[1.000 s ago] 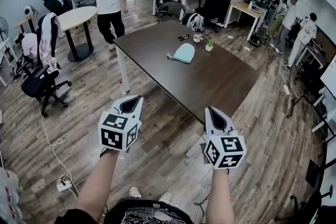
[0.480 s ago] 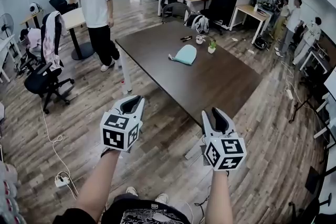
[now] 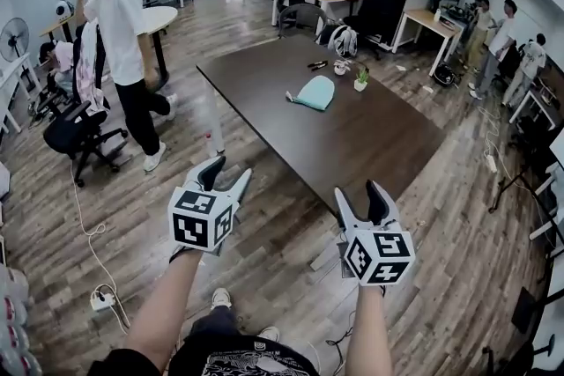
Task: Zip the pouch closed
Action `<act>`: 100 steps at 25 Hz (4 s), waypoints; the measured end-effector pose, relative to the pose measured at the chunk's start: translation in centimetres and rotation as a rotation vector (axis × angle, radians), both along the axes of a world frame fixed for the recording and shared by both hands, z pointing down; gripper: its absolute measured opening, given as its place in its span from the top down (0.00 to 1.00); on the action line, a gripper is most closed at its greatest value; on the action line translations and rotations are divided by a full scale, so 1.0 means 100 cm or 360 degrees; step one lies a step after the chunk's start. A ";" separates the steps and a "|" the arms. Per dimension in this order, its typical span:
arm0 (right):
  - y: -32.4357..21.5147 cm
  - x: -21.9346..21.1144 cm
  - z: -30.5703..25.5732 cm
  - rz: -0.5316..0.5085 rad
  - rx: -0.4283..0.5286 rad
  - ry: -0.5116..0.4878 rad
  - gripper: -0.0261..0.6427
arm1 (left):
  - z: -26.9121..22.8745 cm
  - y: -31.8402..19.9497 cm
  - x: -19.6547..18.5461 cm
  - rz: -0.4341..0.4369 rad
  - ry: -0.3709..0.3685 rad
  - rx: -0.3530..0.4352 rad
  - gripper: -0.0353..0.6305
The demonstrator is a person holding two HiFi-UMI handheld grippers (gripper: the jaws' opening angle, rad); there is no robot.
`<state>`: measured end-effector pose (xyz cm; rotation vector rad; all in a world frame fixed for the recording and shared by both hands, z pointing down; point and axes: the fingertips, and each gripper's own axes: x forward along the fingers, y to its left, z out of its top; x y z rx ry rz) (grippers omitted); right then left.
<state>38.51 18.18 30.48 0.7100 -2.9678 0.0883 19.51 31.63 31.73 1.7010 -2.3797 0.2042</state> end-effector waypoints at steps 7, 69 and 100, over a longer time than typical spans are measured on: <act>-0.022 -0.030 0.000 0.0023 0.0015 -0.0013 0.45 | 0.002 -0.016 -0.037 -0.0029 -0.0009 0.0036 0.52; -0.395 -0.295 0.026 0.0609 -0.0063 0.0027 0.27 | 0.019 -0.478 -0.321 0.0566 0.0030 0.0024 0.42; -0.458 -0.350 0.043 0.1065 -0.0121 0.0030 0.27 | 0.037 -0.591 -0.383 0.1053 0.0030 -0.0040 0.42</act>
